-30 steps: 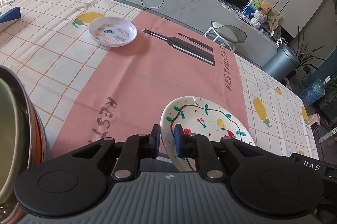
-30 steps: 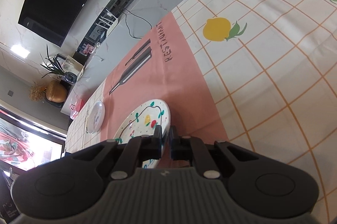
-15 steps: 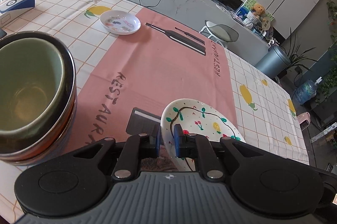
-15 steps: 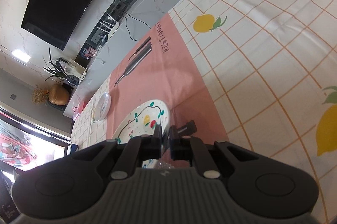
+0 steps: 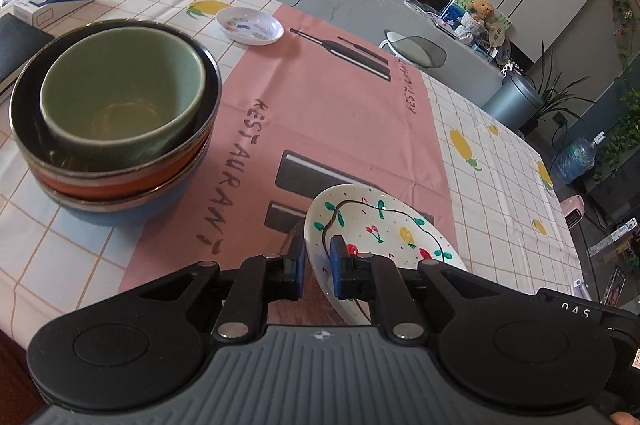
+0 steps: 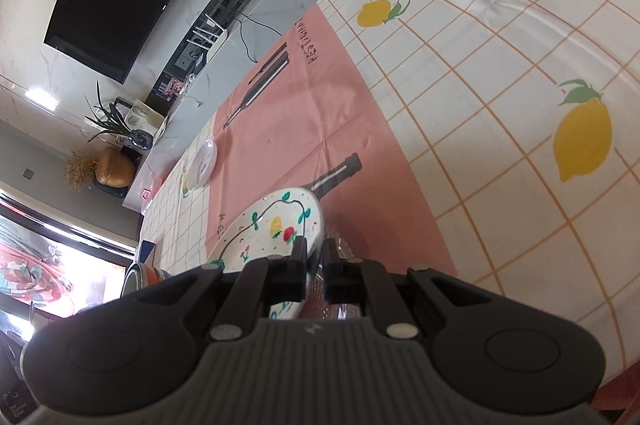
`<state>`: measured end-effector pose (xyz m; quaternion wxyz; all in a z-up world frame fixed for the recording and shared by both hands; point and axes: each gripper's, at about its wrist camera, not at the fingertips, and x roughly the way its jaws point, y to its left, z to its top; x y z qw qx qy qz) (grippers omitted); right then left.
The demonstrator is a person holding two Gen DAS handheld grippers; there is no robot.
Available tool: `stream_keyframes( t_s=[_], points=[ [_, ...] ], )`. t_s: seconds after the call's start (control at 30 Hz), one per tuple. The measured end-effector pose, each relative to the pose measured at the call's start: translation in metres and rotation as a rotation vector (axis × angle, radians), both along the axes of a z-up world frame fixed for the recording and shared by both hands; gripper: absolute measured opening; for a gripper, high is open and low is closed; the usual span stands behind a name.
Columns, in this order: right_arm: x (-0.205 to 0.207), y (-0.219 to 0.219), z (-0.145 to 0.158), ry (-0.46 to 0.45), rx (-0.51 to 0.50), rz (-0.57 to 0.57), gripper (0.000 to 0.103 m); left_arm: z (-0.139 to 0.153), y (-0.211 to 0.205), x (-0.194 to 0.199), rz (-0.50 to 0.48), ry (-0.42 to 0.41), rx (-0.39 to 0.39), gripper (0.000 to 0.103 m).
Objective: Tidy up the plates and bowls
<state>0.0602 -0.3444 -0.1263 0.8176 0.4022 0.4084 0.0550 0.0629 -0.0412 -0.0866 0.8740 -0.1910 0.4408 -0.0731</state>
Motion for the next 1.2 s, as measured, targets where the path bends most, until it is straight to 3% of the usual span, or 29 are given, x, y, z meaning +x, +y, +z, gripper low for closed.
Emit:
stream_keyframes(
  t_s=[0.7, 1.2],
  points=[
    [-0.016, 0.025, -0.003, 0.007, -0.181, 0.06, 0.006, -0.022, 0.002, -0.013, -0.028, 0.042, 0.035, 0.014],
    [-0.017, 0.041, 0.001, -0.029, -0.32, 0.099, 0.007, -0.026, -0.004, -0.018, -0.047, 0.024, 0.091, 0.015]
  ],
)
